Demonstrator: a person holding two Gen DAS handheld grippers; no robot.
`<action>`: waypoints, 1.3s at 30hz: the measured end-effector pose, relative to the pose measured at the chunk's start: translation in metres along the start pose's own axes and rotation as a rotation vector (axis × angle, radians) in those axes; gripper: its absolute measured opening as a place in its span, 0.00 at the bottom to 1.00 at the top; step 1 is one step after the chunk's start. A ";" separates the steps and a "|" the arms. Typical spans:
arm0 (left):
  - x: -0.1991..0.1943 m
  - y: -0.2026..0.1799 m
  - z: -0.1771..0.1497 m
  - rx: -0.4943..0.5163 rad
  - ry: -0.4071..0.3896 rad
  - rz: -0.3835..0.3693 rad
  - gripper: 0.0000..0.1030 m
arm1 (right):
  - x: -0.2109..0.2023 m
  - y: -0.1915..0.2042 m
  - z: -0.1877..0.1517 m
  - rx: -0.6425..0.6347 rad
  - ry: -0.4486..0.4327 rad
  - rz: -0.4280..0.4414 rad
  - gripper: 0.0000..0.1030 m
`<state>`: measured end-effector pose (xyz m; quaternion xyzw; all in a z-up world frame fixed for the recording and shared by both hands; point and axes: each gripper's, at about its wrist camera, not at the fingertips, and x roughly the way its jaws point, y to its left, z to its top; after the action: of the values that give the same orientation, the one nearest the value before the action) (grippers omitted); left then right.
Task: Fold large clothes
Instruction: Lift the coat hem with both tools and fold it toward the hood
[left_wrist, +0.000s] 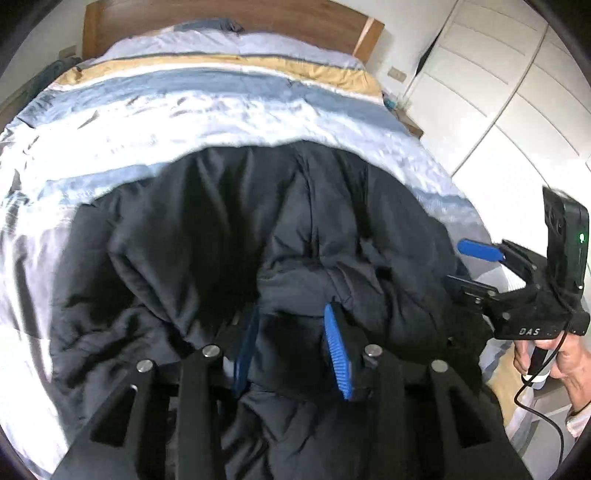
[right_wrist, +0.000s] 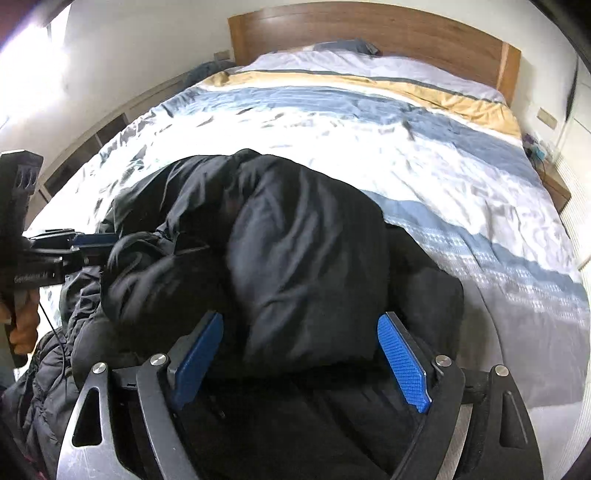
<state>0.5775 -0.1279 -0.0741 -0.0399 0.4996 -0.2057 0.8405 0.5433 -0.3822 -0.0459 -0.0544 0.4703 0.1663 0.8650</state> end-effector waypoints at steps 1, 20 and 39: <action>0.007 0.002 -0.004 0.000 0.015 0.005 0.35 | 0.009 0.000 -0.001 -0.001 0.015 -0.001 0.82; -0.088 0.035 -0.078 -0.040 0.073 0.126 0.51 | -0.067 -0.016 -0.091 0.210 0.128 -0.026 0.82; -0.210 0.173 -0.270 -0.353 0.335 0.238 0.51 | -0.159 -0.013 -0.305 0.608 0.450 -0.108 0.82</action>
<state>0.3122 0.1482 -0.0826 -0.0923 0.6612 -0.0190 0.7443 0.2253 -0.5080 -0.0826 0.1447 0.6730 -0.0428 0.7241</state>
